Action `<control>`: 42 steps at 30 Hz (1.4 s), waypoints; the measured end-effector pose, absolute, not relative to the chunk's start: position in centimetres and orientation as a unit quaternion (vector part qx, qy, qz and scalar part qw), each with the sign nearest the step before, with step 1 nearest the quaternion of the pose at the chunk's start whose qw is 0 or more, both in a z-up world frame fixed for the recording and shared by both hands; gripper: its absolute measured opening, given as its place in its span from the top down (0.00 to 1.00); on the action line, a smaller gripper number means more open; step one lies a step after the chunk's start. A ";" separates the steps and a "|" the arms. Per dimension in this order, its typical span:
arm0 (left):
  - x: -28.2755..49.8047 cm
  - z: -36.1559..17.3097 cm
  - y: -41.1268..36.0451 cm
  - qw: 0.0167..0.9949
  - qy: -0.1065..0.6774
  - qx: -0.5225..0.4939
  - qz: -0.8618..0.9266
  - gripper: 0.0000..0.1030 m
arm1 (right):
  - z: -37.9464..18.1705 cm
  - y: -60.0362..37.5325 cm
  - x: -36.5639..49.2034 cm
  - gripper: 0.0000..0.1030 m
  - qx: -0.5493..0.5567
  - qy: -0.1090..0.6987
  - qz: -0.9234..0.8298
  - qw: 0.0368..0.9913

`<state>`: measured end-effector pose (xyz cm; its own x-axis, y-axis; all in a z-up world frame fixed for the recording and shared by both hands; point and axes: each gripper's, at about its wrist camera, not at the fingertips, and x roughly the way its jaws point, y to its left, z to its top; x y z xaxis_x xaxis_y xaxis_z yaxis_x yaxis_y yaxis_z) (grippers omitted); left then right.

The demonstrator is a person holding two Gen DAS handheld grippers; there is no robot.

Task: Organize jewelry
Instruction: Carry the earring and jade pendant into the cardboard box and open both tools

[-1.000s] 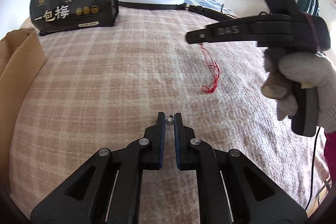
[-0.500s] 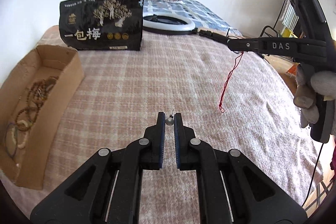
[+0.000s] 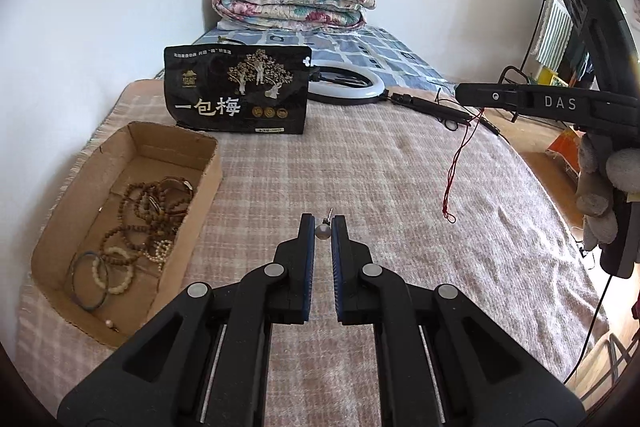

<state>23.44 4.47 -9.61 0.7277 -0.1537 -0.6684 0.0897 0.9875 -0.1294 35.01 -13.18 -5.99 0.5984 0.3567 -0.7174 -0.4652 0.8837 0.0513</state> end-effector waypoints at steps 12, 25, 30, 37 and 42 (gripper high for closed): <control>21.5 -7.0 11.3 0.938 0.339 -0.058 -0.031 0.94 | -4.8 -7.0 33.0 0.86 -0.066 0.376 0.270 0.884; 21.3 -6.9 20.0 0.936 0.341 -0.079 0.025 0.94 | -4.9 1.7 32.6 0.86 -0.064 0.367 0.328 0.868; 21.6 -7.2 23.5 0.933 0.344 -0.096 0.048 0.94 | -5.4 4.8 32.3 0.86 -0.061 0.370 0.351 0.858; 22.3 -8.9 26.1 0.922 0.364 -0.115 0.062 0.94 | -5.9 8.3 31.6 0.86 -0.059 0.370 0.378 0.847; 22.5 -9.7 26.7 0.919 0.372 -0.113 0.065 0.94 | -6.2 9.8 31.3 0.86 -0.057 0.371 0.392 0.840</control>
<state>22.51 26.69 -9.66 0.7152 0.0360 -0.6980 -0.2045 0.9657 -0.1597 31.27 9.83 -6.17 0.4182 0.6157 -0.6678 -0.7004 0.6867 0.1945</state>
